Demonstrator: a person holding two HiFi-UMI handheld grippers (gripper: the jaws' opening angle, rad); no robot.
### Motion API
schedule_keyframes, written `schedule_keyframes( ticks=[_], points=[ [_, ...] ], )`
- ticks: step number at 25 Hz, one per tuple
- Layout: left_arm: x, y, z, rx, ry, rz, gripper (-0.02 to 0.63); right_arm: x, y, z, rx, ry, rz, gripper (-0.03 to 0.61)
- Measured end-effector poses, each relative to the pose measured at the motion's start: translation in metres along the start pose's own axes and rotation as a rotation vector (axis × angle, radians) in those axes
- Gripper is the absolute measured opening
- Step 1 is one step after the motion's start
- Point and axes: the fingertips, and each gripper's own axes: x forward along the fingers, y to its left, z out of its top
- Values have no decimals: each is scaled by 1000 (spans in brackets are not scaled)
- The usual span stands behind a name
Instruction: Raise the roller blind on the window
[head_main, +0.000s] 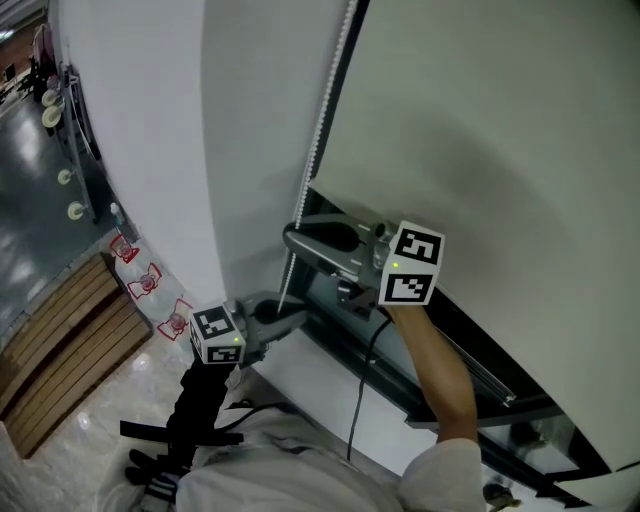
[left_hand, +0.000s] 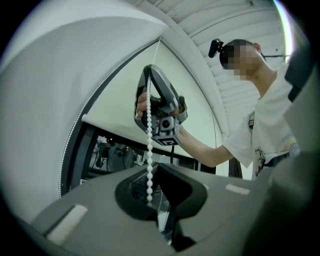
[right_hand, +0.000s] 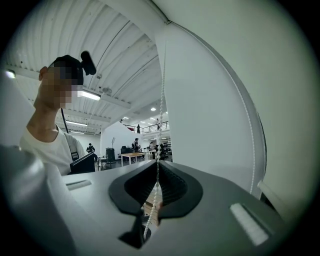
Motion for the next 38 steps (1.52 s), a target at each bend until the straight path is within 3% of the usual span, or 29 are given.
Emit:
schedule_keyframes(
  ticks=[5,13,16,19,21,23,27,31,38],
  points=[
    [-7,7,7,-8,-30,26,-2,5,5,-35,34,50,12,14],
    [-9,9,2,-6,-10,33,-2,7,0,-113,85,199,-9,14],
    [-9,10,-1,-14,-8,35,-2,1,-4,-121,152,154,3,15],
    [-10,9,3,-22,-19,35,-2,-3,-6,-113,96,109,-14,23],
    [-10,8,2,-14,-6,32,-2,-2,-7,-101,43,87,-31,186],
    [-10,7,0,-15,-4,26,-2,-4,-8,-72,34,18,-28,233],
    [-8,5,-1,-16,-1,17,-2,-9,-9,10,-44,-116,-17,229],
    [-7,3,-3,-10,6,5,-2,-10,-3,85,-166,-184,-13,173],
    [-6,3,-1,4,13,0,-2,-13,0,166,-277,-252,-16,106]
  ],
)
